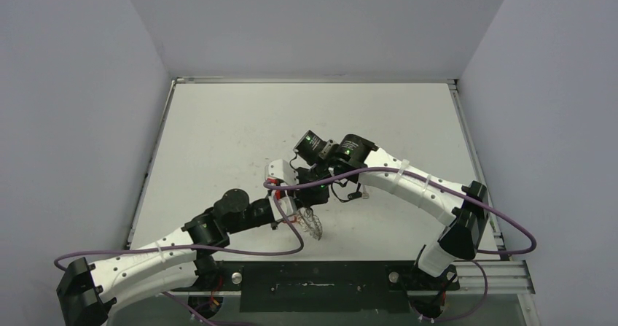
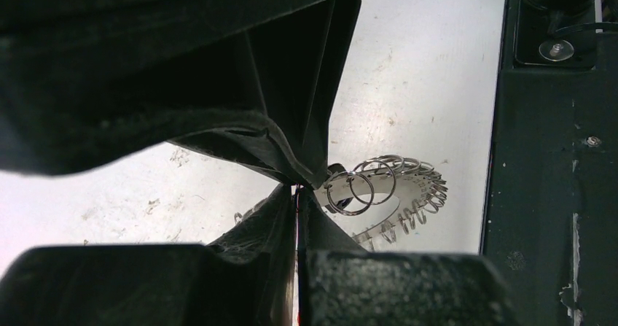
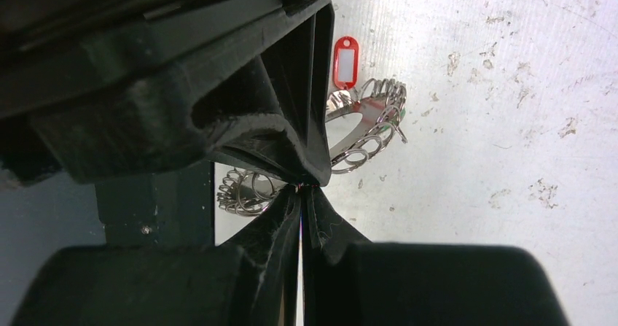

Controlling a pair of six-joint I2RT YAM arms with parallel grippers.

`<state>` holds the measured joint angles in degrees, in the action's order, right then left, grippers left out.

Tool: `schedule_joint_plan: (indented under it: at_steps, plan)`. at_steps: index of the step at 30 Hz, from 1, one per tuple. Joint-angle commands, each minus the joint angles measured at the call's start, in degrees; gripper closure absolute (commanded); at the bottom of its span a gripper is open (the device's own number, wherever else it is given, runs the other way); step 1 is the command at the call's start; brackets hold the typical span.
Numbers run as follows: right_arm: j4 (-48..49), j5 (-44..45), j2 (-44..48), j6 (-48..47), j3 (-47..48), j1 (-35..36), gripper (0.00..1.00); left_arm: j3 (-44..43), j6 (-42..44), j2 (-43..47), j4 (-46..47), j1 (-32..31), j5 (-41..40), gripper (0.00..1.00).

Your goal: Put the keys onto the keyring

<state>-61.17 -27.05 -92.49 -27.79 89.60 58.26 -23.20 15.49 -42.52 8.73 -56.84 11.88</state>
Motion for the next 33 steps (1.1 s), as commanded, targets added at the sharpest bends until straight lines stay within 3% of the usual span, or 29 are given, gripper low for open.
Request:
schedule_joint_plan:
  at_steps: [1, 5, 12, 15, 25, 33]
  plan:
    - [4.20, 0.10, 0.99, 0.96, 1.16, 0.51, 1.00, -1.12, 1.08, 0.09, 3.59, -0.20, 2.74, 1.00]
    - [5.71, 1.44, 1.37, 1.54, 0.32, 0.36, 1.00, 0.20, -0.05, 1.40, 4.83, -0.20, 1.58, 1.00]
    - [13.77, -1.34, 5.80, 3.44, -5.11, -2.73, 0.64, 4.56, -3.56, 6.10, 10.59, -0.21, -1.67, 1.00]
    - [18.66, -7.97, 9.41, 3.31, -9.31, -6.19, 0.57, 6.22, -4.78, 7.96, 12.91, -0.20, -2.38, 1.00]
    - [29.64, -21.90, 16.01, -4.50, -21.99, -10.27, 0.56, 8.79, -6.28, 11.49, 16.66, -0.20, -2.46, 1.00]
    - [30.68, -24.36, 13.87, -5.87, -22.61, -10.27, 0.62, 8.62, -6.38, 11.33, 16.63, -0.22, -2.04, 1.00]
